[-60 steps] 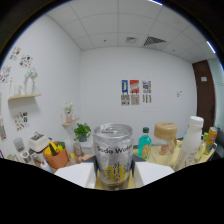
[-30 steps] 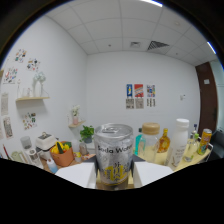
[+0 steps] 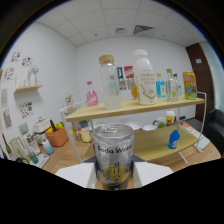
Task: Make me a cup of Mojito.
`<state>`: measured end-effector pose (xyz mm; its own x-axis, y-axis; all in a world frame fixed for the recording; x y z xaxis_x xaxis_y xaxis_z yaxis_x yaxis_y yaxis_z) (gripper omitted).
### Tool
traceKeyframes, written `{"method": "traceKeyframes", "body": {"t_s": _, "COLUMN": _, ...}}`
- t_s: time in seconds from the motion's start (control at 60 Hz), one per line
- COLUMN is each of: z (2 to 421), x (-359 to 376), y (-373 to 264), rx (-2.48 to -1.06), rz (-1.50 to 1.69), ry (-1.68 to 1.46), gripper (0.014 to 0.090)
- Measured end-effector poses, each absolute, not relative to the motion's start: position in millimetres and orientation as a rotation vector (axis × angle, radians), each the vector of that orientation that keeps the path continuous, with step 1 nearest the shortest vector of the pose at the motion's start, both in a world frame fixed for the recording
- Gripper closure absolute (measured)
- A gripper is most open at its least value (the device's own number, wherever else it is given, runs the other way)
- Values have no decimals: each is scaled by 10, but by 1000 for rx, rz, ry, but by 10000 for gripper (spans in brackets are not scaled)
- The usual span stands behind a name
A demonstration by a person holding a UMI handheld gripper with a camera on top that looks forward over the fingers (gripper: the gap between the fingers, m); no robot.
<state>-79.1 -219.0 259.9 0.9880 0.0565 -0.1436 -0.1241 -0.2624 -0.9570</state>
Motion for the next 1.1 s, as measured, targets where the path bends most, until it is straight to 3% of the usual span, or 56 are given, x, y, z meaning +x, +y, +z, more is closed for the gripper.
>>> {"method": "traceKeyframes", "body": {"t_s": 0.233, "z": 1973, "x": -609, "y": -2181, "rx": -1845, "rz": 430, "ry": 304, "gripper": 539}}
{"method": "traceKeyframes", "body": {"t_s": 0.517, "z": 1984, "x": -522, "y": -2173, "rx": -1740, "rz": 875, "ry": 678, "gripper": 540}}
{"method": "traceKeyframes", "body": {"t_s": 1.1, "z": 2324, "x": -289, "y": -2028, "rx": -1054, "rz": 1823, "ry": 1486, "gripper": 538}}
